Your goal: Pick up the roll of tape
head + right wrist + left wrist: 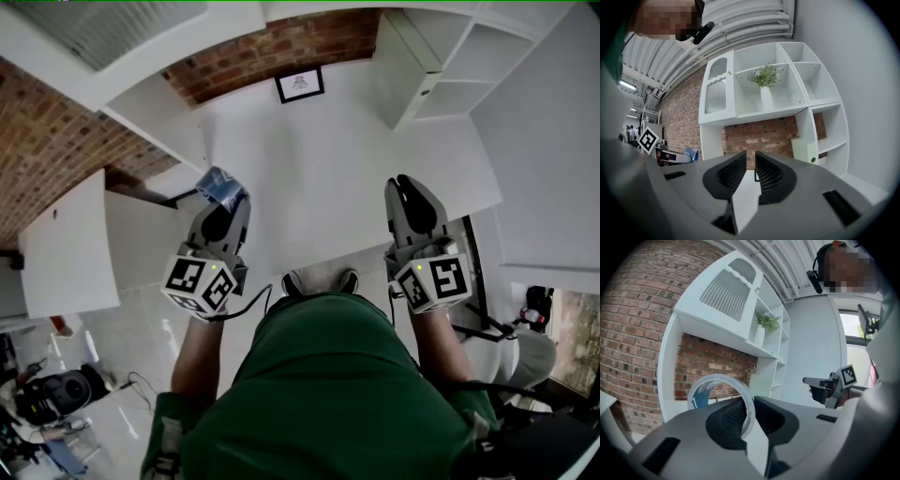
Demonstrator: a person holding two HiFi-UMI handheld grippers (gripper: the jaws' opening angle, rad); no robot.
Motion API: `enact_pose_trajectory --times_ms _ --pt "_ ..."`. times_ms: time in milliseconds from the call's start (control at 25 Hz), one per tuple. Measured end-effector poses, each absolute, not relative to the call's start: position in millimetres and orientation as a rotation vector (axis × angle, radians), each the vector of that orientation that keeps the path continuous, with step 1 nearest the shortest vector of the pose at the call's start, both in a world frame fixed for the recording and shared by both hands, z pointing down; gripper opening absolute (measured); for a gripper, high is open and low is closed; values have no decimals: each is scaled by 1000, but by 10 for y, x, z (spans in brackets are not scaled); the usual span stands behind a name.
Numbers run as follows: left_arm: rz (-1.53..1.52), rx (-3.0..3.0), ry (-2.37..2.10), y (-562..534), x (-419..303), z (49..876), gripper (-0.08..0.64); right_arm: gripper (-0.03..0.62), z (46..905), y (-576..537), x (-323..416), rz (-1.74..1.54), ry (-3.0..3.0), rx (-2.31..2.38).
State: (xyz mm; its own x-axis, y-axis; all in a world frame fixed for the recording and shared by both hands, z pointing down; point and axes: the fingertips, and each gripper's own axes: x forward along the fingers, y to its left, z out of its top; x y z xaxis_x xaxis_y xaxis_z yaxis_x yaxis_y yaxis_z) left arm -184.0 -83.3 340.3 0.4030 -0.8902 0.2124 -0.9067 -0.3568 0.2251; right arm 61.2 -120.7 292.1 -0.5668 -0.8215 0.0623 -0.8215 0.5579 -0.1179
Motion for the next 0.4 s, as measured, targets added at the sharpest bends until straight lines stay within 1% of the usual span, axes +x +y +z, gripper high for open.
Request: enact_pose_trajectory --times_ms 400 --pt "79 2358 -1565 -807 -1908 3409 66 75 2893 -1167 550 202 -2772 1462"
